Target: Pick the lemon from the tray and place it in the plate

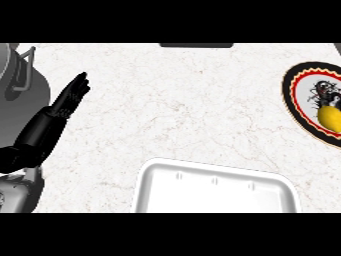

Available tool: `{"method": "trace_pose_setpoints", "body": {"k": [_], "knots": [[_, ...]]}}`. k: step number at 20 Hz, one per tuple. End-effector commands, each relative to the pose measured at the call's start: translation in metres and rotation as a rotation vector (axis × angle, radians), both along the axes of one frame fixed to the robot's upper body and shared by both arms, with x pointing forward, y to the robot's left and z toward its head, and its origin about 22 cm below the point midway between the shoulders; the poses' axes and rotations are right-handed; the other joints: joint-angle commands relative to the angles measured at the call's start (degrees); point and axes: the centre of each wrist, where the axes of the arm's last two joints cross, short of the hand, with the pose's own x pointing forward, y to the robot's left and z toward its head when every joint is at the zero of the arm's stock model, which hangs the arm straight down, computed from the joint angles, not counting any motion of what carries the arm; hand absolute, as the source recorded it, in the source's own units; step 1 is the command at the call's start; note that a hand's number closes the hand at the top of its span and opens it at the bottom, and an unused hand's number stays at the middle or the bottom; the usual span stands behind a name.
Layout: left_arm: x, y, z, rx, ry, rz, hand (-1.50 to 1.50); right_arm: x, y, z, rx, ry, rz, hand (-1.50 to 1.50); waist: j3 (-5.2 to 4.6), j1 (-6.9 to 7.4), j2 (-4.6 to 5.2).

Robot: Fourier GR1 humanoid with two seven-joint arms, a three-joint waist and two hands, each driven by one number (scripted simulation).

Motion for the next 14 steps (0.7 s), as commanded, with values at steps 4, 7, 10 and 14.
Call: {"method": "trace_pose_setpoints", "body": {"k": [4, 7, 10, 14], "knots": [[0.001, -0.001, -0.001, -0.009, -0.009, 0.013, 0.00, -0.021, -0.034, 0.033, 0.259, -0.024, 0.210, -1.50, 0.17, -0.32, 0.19], [-0.002, 0.002, 0.001, -0.003, -0.012, 0.008, 0.00, -0.032, -0.043, 0.038, 0.250, 0.002, 0.204, -1.50, 0.26, -0.11, 0.11], [-0.003, 0.002, 0.000, 0.001, -0.003, 0.010, 0.00, -0.035, -0.052, 0.059, 0.235, -0.016, 0.193, -1.50, 0.39, 0.13, 0.26], [-0.003, 0.002, 0.003, -0.002, -0.002, 0.001, 0.00, -0.044, -0.058, 0.061, 0.227, -0.018, 0.194, -1.50, 0.36, -0.15, 0.04]]}}
